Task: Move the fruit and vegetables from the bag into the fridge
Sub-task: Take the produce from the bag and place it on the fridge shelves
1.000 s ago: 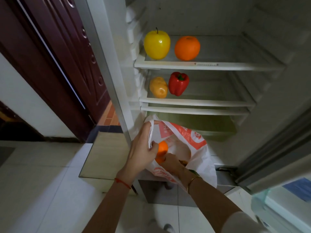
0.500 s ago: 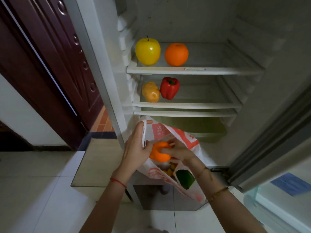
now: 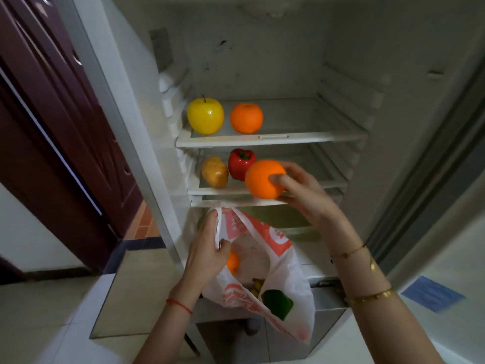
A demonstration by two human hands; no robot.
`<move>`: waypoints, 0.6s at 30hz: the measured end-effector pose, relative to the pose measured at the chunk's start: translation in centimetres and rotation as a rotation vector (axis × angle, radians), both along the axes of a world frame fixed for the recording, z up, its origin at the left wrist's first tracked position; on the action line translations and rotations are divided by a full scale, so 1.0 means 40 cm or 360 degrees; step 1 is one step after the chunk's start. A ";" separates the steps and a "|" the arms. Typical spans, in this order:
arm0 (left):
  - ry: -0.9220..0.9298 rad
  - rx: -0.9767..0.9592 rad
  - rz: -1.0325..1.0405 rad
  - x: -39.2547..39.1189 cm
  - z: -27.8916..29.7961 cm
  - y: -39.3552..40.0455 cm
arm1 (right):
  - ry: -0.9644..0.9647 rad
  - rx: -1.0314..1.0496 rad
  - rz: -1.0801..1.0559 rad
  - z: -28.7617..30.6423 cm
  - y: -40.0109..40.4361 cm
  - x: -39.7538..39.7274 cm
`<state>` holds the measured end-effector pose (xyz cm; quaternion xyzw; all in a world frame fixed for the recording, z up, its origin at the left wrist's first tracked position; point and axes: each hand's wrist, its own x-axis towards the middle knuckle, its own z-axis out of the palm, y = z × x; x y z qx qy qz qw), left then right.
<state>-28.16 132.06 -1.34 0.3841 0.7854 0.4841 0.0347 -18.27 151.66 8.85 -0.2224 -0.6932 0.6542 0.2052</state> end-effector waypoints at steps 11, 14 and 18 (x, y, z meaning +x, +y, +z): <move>0.0085 0.0063 0.0028 0.019 0.032 0.014 | 0.0105 0.0754 -0.0770 0.214 0.151 -0.143; 0.0038 0.0061 0.0001 0.013 0.027 0.013 | 0.0026 0.0791 -0.0728 0.206 0.171 -0.175; 0.0020 0.0076 -0.0021 0.012 0.034 0.015 | 0.0020 0.0838 -0.0732 0.193 0.175 -0.195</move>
